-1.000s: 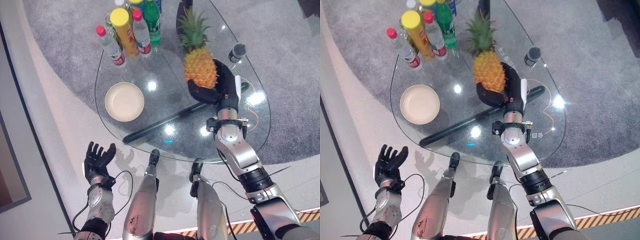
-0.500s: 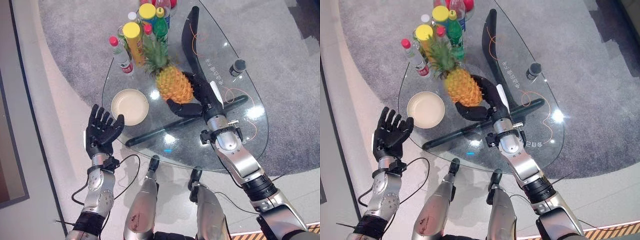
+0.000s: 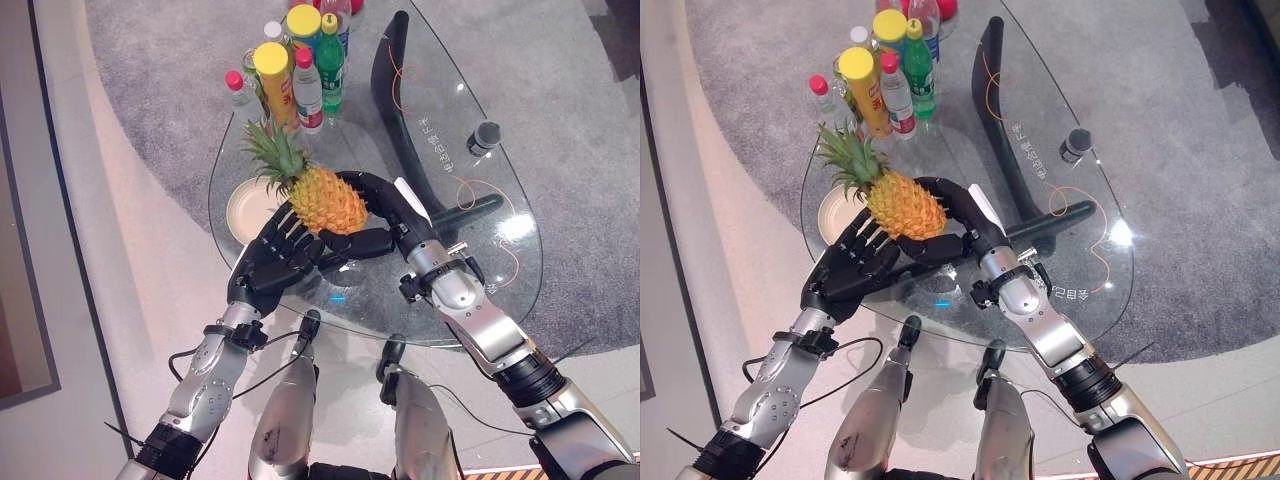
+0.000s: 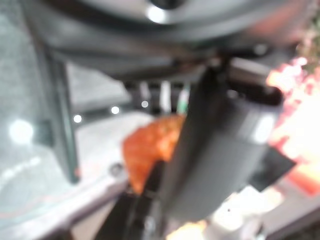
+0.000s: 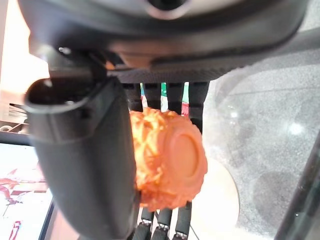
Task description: Pick up the fruit to the plate
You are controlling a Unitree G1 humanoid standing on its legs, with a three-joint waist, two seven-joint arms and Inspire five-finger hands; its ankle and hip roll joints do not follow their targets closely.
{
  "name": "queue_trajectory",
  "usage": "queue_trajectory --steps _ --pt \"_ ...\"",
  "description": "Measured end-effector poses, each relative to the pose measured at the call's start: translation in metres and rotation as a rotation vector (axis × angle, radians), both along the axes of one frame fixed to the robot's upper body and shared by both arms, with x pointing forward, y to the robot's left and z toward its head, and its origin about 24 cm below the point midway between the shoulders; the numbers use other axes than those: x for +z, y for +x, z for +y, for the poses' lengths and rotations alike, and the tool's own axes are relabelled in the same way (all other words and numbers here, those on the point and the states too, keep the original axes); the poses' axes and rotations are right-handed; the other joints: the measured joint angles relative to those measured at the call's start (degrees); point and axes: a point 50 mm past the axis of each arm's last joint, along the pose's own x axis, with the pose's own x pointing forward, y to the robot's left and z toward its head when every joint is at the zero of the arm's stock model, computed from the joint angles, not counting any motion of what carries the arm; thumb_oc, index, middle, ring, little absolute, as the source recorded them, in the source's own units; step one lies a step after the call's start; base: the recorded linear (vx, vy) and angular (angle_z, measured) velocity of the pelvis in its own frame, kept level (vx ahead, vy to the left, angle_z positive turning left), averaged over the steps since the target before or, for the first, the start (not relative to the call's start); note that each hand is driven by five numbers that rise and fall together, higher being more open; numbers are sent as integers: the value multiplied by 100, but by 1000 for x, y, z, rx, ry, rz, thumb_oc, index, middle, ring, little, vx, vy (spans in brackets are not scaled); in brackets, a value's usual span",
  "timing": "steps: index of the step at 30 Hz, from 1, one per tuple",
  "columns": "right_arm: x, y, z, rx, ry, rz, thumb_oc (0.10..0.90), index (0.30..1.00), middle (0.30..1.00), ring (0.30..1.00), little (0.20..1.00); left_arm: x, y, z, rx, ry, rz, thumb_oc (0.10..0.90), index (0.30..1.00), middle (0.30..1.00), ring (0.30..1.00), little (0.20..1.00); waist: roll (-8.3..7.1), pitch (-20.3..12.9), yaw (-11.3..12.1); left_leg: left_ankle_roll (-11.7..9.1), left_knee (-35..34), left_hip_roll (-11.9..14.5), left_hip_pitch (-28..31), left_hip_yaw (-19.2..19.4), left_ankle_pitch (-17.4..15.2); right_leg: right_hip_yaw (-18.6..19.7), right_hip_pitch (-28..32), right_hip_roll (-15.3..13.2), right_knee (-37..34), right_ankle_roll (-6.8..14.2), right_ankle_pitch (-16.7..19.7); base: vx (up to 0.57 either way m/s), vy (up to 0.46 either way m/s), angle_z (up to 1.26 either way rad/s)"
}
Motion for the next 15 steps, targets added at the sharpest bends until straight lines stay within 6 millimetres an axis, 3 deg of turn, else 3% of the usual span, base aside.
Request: queue_trajectory --steps 15 --pt "2 -5 -4 96 -146 -13 100 300 300 300 200 -9 -9 5 -27 -219 61 800 900 900 900 900 0 0 17 0 7 -7 -1 -19 1 1 10 -1 20 4 -25 0 -1 0"
